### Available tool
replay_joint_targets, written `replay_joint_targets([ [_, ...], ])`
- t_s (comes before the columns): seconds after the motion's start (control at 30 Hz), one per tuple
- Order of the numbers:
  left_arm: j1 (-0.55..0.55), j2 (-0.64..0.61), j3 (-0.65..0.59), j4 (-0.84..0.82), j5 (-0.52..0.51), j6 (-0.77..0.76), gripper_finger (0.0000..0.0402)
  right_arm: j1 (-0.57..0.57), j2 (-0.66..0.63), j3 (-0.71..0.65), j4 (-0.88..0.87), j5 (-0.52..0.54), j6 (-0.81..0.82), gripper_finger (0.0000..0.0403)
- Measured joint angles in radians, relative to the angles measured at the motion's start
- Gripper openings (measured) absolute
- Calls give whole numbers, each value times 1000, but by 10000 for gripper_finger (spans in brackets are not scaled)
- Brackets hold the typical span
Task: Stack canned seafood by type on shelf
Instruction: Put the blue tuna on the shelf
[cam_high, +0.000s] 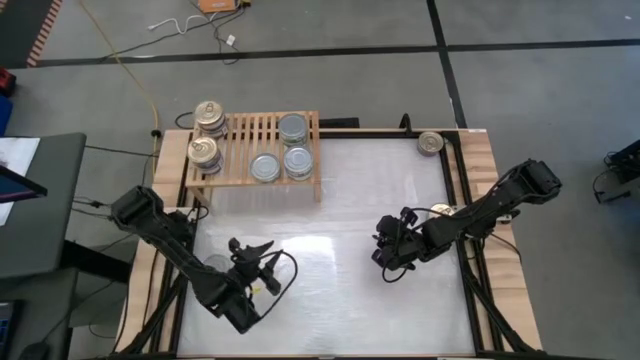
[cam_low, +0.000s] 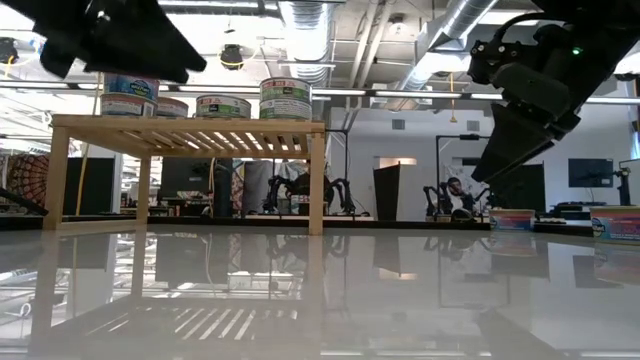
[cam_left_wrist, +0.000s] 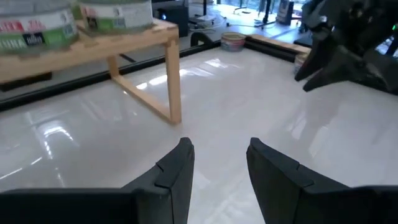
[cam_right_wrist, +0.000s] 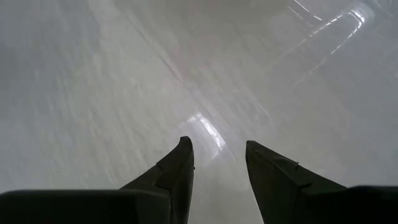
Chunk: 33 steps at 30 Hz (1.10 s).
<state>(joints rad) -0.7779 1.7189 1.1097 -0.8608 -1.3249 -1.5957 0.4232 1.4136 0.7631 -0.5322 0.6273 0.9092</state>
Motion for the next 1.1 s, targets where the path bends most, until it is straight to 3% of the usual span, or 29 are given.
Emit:
replay_joint_targets([
  [0.47,83,-1,0,14,89,43,141,0,16,0,2,4,-3,172],
  [0.77,141,-1,9,51,166,162,141,-50,155,0,4,-13,20,170],
  [0.93,151,-1,9,91,172,233,141,-116,151,0,-162,-57,116,152],
  [1.1,152,-1,9,101,179,264,141,-197,62,0,-404,-65,156,108],
])
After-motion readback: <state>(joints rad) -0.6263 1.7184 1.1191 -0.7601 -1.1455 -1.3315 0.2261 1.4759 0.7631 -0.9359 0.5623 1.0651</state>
